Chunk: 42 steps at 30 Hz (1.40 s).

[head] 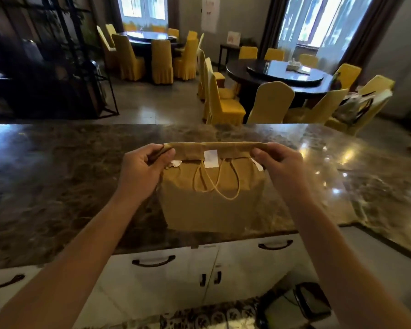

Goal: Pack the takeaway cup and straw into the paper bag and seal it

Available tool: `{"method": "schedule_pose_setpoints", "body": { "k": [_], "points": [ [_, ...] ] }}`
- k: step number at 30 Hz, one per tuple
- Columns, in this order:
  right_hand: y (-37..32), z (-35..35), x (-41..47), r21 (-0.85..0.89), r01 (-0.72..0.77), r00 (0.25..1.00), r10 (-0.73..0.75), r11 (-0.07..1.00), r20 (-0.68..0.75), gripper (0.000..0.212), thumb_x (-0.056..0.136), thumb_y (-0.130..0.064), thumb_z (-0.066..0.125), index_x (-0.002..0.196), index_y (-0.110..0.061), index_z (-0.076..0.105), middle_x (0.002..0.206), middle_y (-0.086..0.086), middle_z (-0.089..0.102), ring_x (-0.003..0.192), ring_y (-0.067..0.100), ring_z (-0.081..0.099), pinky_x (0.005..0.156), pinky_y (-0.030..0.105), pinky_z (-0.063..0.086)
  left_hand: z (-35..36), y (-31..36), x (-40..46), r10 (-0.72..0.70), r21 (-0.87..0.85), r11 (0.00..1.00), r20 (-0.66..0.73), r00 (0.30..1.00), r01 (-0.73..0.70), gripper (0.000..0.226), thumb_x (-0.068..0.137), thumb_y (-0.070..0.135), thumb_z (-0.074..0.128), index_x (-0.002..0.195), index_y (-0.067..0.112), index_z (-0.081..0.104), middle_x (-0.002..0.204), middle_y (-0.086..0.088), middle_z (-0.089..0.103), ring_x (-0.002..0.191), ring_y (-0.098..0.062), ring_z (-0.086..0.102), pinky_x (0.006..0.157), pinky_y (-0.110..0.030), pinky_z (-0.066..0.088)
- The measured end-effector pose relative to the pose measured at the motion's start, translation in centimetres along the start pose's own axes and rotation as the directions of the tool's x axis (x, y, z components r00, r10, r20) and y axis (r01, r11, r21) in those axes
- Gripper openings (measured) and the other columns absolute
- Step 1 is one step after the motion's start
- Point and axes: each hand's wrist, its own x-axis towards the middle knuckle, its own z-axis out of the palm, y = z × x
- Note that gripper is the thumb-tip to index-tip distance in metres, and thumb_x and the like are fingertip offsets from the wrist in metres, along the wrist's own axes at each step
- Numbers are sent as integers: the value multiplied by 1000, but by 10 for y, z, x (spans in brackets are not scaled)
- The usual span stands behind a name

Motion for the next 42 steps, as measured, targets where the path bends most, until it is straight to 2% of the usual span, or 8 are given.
{"method": "schedule_pose_setpoints", "body": {
  "k": [4, 8, 13, 18, 23, 32, 38, 42],
  "points": [
    [27, 1, 56, -42, 0, 1000, 0, 999, -1, 11, 94, -23, 73, 96, -33, 76, 81, -11, 77, 76, 5, 70, 67, 17, 54, 27, -17, 55, 27, 48, 998, 20, 999, -28, 16, 95, 25, 67, 110, 19, 71, 92, 11, 70, 81, 11, 65, 69, -5, 50],
    [58, 3, 116, -60, -9, 1000, 10, 998, 14, 6, 95, -25, 72, 97, -28, 77, 83, -5, 78, 76, 7, 72, 67, 18, 55, 56, -33, 108, 58, 116, 992, -16, 998, -55, 24, 95, 30, 68, 114, 15, 71, 97, 8, 71, 87, 6, 66, 73, -4, 50],
    [96, 6, 198, -61, -12, 999, 15, 998, 46, 9, 93, -31, 74, 99, -26, 79, 86, -1, 78, 84, 19, 74, 73, 30, 60, 89, -42, 166, 68, 191, 981, -105, 992, -47, 25, 95, 32, 68, 112, 14, 72, 95, 7, 69, 78, 17, 61, 67, 0, 46],
    [127, 19, 248, -122, 16, 995, -3, 992, 101, 10, 95, -29, 72, 100, -23, 78, 82, -9, 74, 69, -5, 65, 62, 12, 50, 113, -67, 198, 50, 240, 971, -163, 985, -9, 25, 94, 30, 69, 111, 11, 73, 98, 2, 73, 83, 9, 63, 71, -7, 53],
    [151, 27, 265, -183, 21, 994, -1, 983, 113, 16, 96, -32, 70, 103, -20, 78, 86, -6, 76, 77, 7, 71, 64, 18, 55, 126, -84, 209, 12, 270, 962, -172, 985, 35, 28, 95, 35, 66, 113, 14, 72, 99, 3, 74, 88, 0, 68, 77, -22, 57],
    [178, 32, 262, -222, 39, 988, -5, 974, 154, 16, 96, -33, 70, 102, -21, 78, 85, -9, 75, 78, 7, 70, 70, 26, 59, 136, -100, 203, -71, 304, 944, -188, 980, 126, 28, 95, 32, 67, 116, 13, 72, 100, 5, 72, 88, -6, 67, 74, -19, 53],
    [171, 35, 262, -213, 26, 982, 15, 977, 188, 18, 95, -36, 72, 102, -21, 78, 84, -12, 74, 75, -3, 68, 63, 10, 50, 136, -100, 205, -161, 269, 940, -190, 968, 209, 30, 97, 32, 64, 121, 14, 68, 107, 5, 68, 96, -10, 62, 70, -13, 44],
    [164, 36, 261, -193, 15, 979, 24, 981, 201, 32, 95, -48, 66, 108, -20, 76, 91, -9, 75, 82, 5, 70, 71, 20, 57, 126, -104, 208, -208, 244, 940, -144, 968, 238, 36, 95, 38, 66, 123, 17, 67, 109, 6, 65, 106, -15, 63, 76, -20, 48]
  ]
}}
